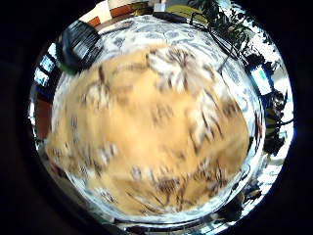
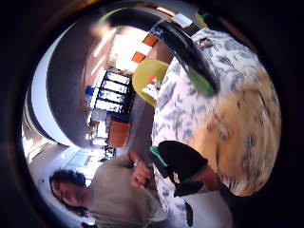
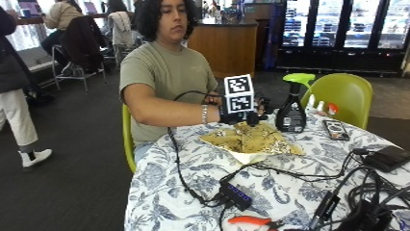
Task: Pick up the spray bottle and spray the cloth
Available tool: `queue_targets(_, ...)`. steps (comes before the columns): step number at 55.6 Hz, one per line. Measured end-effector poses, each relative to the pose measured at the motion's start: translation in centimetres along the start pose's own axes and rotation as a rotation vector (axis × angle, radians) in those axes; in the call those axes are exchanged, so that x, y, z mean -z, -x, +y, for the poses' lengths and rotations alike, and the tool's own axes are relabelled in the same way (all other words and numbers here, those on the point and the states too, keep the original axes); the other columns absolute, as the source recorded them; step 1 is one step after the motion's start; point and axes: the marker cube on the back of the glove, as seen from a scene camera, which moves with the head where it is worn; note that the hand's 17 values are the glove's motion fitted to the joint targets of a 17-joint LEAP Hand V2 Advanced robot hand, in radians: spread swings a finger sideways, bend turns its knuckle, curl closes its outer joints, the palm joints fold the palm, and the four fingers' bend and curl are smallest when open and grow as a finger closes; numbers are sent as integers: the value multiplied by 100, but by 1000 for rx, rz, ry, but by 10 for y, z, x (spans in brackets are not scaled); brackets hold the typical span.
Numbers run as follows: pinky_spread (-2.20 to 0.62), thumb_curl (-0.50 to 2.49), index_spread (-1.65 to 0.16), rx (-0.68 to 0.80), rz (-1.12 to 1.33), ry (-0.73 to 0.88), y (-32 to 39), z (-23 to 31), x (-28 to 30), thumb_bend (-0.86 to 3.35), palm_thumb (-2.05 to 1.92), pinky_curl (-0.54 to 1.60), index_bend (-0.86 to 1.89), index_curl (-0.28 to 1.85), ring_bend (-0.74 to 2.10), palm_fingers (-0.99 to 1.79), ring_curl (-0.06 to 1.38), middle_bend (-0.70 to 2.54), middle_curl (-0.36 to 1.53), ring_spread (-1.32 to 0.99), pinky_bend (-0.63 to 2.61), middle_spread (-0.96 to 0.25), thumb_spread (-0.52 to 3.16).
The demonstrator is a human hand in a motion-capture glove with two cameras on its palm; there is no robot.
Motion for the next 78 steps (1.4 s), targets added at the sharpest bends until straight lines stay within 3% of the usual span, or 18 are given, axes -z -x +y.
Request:
queue_targets(17, 13, 39, -42, 84, 340, 88, 6, 142, 48, -4, 39, 35, 14, 31, 24, 20, 31, 24, 37, -20, 22, -9, 95)
queue_targets(24, 13, 37, -43, 146, 356, 204, 23, 192, 50, -3, 37, 35, 14, 29, 24, 20, 31, 23, 36, -21, 22, -9, 95)
queue_targets(30, 13, 37, -43, 163, 358, 202, 34, 219, 46, -2, 41, 35, 13, 28, 23, 19, 31, 22, 36, -21, 24, -9, 98)
queue_targets(78, 16, 32, -43, 96, 369, 188, 33, 240, 26, -2, 49, 36, 15, 23, 28, 22, 32, 19, 34, -15, 28, -6, 103)
